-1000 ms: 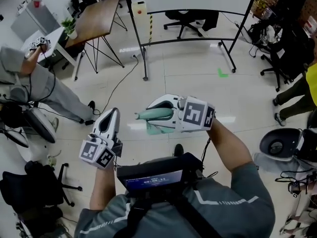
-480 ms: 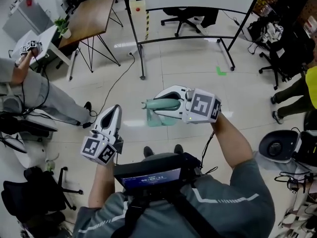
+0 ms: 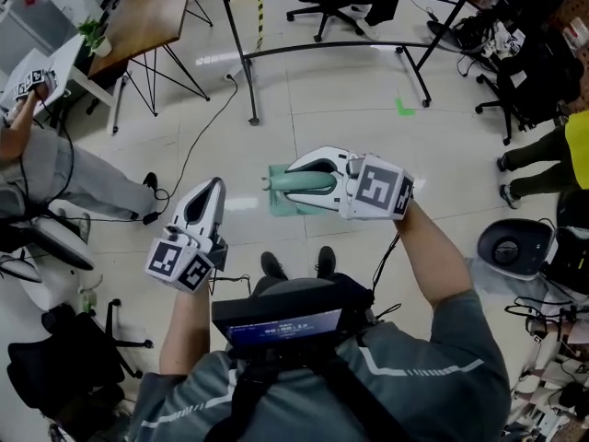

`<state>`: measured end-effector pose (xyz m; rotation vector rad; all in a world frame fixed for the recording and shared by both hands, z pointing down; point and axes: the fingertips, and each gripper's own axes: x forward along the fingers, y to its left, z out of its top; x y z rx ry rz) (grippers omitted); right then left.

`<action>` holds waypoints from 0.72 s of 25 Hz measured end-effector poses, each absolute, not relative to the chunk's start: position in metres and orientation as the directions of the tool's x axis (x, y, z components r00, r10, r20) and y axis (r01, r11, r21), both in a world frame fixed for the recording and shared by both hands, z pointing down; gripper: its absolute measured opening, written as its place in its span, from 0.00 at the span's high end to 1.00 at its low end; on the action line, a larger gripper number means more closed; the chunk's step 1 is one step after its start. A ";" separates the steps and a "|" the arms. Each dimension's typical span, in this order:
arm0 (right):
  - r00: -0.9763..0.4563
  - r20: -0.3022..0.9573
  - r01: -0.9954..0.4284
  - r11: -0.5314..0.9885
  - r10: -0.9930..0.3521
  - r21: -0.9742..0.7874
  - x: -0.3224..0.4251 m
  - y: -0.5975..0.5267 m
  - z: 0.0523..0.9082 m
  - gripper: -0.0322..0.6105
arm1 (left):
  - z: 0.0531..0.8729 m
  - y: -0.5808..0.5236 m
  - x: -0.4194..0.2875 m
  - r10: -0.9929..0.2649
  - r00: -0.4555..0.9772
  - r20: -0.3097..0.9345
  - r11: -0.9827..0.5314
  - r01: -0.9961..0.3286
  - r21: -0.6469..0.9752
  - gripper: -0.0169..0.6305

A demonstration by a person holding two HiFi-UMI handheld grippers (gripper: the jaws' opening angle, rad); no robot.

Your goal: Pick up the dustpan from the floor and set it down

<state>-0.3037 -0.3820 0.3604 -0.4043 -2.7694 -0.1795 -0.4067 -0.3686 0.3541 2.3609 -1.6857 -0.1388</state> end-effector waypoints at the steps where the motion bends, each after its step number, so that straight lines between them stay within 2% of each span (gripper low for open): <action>1: -0.901 0.358 0.292 0.953 0.245 0.084 -0.308 -0.387 0.371 0.71 | 0.363 -0.374 -0.410 -0.940 0.334 0.069 -0.308 -0.919 0.246 0.95; 10: -0.863 0.443 0.281 0.959 0.242 0.023 -0.354 -0.415 0.510 0.71 | 0.492 -0.412 -0.452 -0.912 0.375 0.163 -0.314 -0.897 0.311 0.95; 18: -0.824 0.511 0.255 0.966 0.243 -0.049 -0.343 -0.453 0.672 0.71 | 0.636 -0.462 -0.447 -0.898 0.379 0.224 -0.285 -0.888 0.362 0.95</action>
